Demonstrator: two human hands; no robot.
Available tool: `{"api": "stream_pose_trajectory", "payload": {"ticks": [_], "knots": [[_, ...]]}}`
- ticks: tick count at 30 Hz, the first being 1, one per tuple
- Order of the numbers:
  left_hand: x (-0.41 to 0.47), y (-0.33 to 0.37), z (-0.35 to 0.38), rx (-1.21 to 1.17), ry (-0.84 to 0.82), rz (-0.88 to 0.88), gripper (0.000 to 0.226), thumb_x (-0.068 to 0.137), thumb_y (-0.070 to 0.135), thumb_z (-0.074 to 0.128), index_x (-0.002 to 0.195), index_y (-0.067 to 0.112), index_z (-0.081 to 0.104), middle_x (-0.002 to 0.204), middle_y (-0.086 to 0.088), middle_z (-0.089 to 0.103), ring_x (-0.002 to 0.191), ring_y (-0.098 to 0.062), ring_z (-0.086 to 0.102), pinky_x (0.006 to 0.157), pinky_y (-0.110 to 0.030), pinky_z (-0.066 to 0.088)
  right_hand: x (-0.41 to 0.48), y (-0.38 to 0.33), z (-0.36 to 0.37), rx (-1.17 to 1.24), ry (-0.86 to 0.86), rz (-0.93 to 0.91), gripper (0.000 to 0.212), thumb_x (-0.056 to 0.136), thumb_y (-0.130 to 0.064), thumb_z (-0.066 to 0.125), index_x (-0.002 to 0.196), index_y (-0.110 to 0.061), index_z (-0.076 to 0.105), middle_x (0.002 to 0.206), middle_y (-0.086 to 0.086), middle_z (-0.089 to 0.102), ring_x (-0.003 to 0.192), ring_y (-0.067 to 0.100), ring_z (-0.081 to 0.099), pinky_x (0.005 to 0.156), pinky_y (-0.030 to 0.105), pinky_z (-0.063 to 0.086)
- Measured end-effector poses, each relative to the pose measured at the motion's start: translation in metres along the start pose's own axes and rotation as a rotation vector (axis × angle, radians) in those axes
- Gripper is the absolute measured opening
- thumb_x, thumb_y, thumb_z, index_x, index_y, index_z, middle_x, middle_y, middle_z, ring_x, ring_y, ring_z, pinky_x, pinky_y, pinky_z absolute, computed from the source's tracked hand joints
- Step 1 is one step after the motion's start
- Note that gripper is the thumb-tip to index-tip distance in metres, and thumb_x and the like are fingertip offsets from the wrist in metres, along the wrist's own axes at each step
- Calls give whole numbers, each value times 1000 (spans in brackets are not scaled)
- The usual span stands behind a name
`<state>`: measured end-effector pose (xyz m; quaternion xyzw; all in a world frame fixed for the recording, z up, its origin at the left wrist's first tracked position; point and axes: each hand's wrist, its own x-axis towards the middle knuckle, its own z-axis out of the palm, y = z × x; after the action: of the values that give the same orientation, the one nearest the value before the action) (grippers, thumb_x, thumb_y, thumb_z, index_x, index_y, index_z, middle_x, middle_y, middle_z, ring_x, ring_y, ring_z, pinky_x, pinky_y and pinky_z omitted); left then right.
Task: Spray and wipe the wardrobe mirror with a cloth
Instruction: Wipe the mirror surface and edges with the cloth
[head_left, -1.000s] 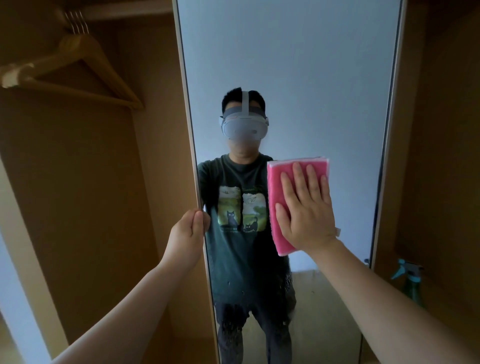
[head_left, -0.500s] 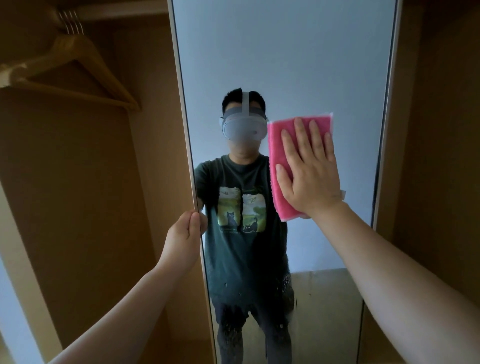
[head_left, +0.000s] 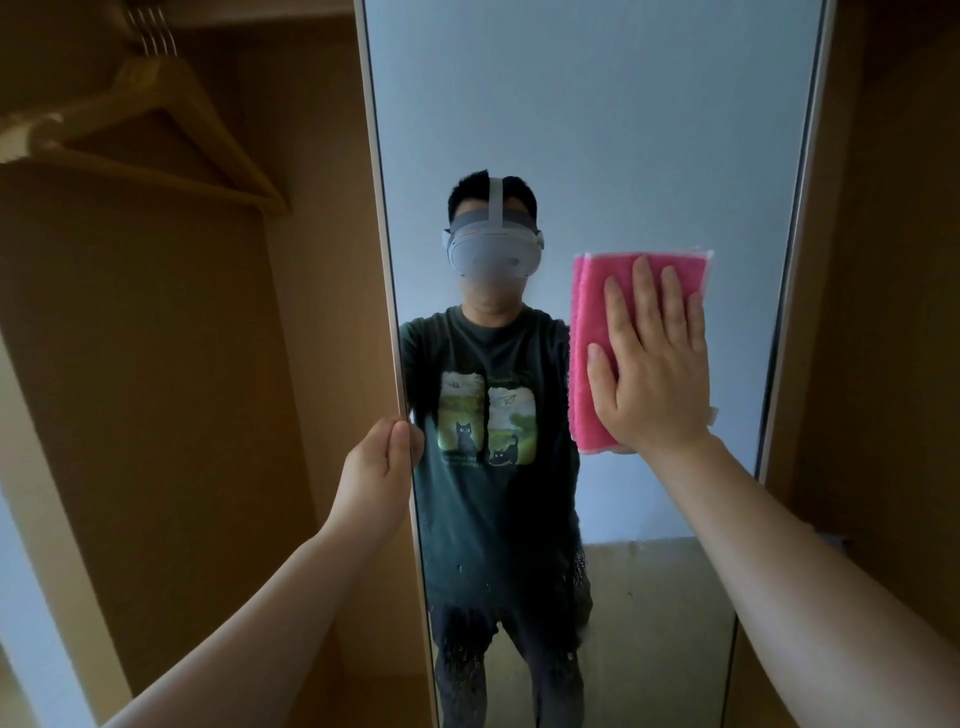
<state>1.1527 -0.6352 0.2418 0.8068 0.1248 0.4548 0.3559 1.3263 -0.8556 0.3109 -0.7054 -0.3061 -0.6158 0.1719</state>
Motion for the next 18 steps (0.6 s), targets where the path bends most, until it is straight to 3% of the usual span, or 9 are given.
{"api": "stream_pose_trajectory", "payload": {"ticks": [9, 18], "knots": [[1, -1, 0, 2, -7, 6, 36, 101, 34, 30, 80, 24, 57, 75, -5, 62, 72, -9, 57, 60, -23, 47, -54, 5, 5, 45, -23, 116, 60, 100, -39, 26, 153, -11, 20, 158, 15, 17, 147, 36, 12, 121, 51, 7], [0, -2, 0, 1, 7, 27, 35, 101, 32, 32, 77, 25, 56, 71, -3, 60, 69, -7, 57, 54, -18, 44, -127, 18, 12, 64, -86, 189, 62, 101, -41, 24, 155, -15, 9, 157, 16, 16, 147, 39, 13, 118, 57, 16]]}}
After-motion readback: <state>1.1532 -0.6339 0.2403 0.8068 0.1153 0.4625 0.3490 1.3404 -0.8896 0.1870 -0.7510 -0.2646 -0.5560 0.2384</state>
